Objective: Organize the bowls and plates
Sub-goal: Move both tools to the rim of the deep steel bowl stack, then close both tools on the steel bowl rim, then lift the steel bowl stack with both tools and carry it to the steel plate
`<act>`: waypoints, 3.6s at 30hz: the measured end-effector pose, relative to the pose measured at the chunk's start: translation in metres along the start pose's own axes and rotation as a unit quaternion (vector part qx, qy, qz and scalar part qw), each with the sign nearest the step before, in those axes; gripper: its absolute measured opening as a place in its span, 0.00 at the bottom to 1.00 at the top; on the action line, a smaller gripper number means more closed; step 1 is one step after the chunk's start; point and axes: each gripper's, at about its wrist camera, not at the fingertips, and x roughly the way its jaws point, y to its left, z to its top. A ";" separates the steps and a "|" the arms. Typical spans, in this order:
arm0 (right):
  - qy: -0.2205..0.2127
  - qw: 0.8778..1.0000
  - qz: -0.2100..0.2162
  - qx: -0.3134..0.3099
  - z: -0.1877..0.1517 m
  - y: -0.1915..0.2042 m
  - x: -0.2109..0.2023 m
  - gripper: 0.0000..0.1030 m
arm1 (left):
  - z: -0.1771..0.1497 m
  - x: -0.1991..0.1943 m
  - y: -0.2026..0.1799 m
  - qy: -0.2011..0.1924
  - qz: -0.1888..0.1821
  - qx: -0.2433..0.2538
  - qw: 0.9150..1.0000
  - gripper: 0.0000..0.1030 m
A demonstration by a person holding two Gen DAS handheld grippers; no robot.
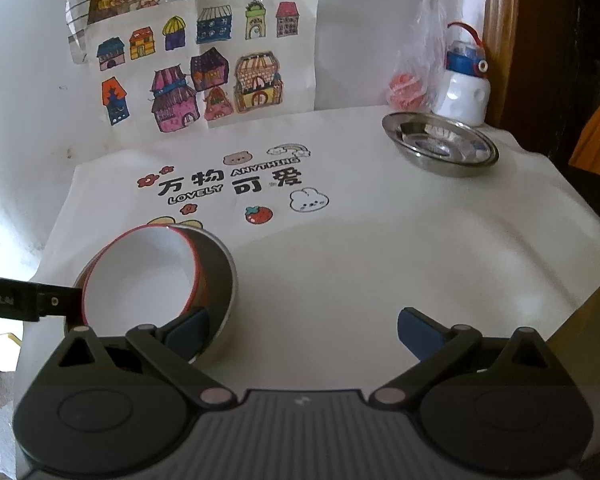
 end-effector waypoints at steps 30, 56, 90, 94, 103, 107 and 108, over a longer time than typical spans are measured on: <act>0.011 0.992 0.006 0.129 -0.007 0.010 -0.002 0.47 | 0.003 0.012 0.009 0.001 -0.124 -0.022 0.992 0.43; 0.027 0.979 0.072 0.191 -0.012 0.007 0.005 0.17 | 0.005 0.011 -0.002 -0.008 -0.137 -0.008 0.991 0.13; -0.009 0.980 0.043 0.193 -0.005 -0.011 0.009 0.15 | 0.018 0.023 -0.022 -0.025 -0.144 0.023 0.989 0.08; -0.014 0.979 0.040 0.197 0.001 -0.020 0.012 0.15 | 0.027 0.031 -0.031 -0.025 -0.148 0.029 0.988 0.07; -0.022 0.976 0.047 0.213 0.015 -0.045 0.025 0.15 | 0.050 0.042 -0.054 -0.036 -0.145 0.048 0.988 0.05; -0.027 0.974 0.046 0.218 0.024 -0.059 0.034 0.15 | 0.063 0.051 -0.065 -0.037 -0.143 0.055 0.987 0.04; -0.028 0.974 0.046 0.220 0.026 -0.063 0.036 0.15 | 0.066 0.053 -0.067 -0.038 -0.144 0.056 0.987 0.04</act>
